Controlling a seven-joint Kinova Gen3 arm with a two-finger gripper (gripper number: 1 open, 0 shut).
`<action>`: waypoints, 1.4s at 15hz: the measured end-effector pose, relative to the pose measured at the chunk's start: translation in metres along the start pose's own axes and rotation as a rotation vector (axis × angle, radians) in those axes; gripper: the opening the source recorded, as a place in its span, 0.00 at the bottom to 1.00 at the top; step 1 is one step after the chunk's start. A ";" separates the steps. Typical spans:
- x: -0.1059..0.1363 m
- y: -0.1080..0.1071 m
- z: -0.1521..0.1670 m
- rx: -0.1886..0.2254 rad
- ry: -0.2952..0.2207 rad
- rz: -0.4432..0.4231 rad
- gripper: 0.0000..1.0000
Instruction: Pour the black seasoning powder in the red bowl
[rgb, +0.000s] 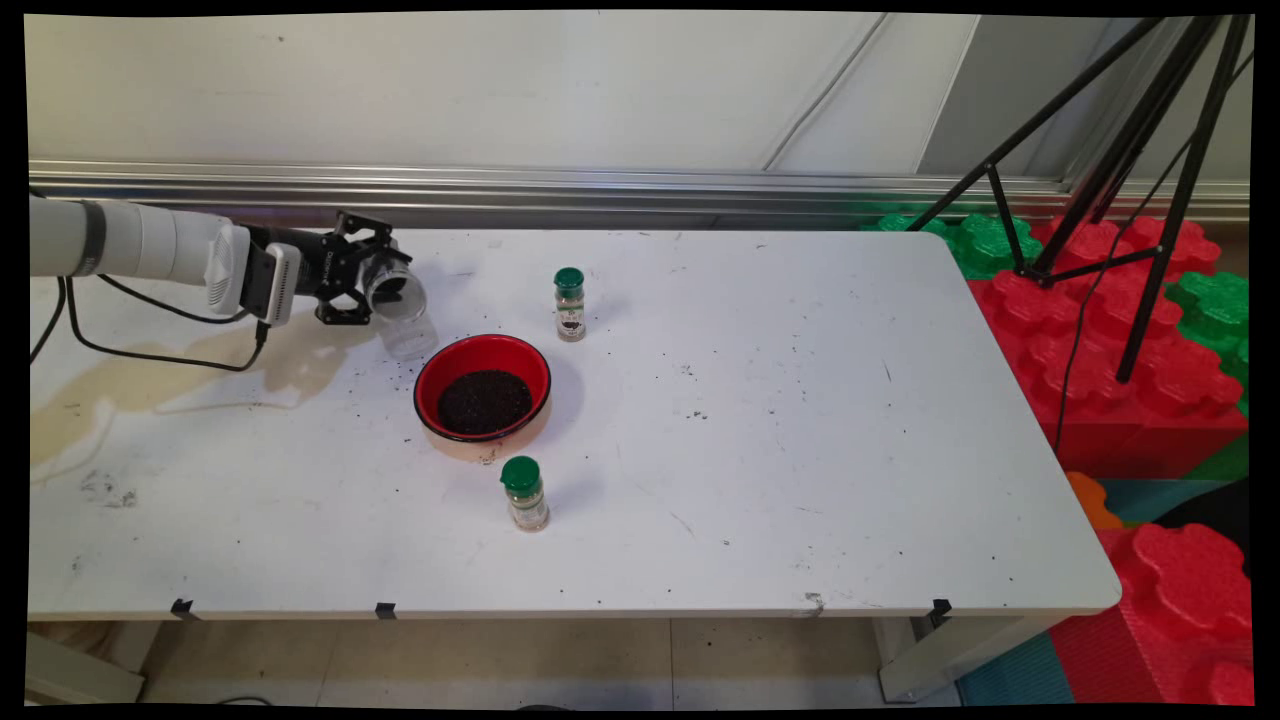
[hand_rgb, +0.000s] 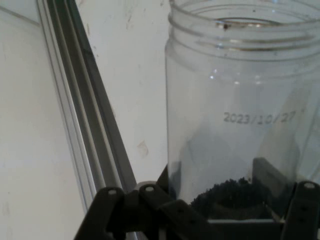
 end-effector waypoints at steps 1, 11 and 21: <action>0.001 0.000 -0.001 -0.007 0.003 0.007 0.00; 0.012 0.000 -0.003 -0.083 0.047 0.059 0.00; 0.023 -0.004 0.004 -0.103 0.065 0.058 0.00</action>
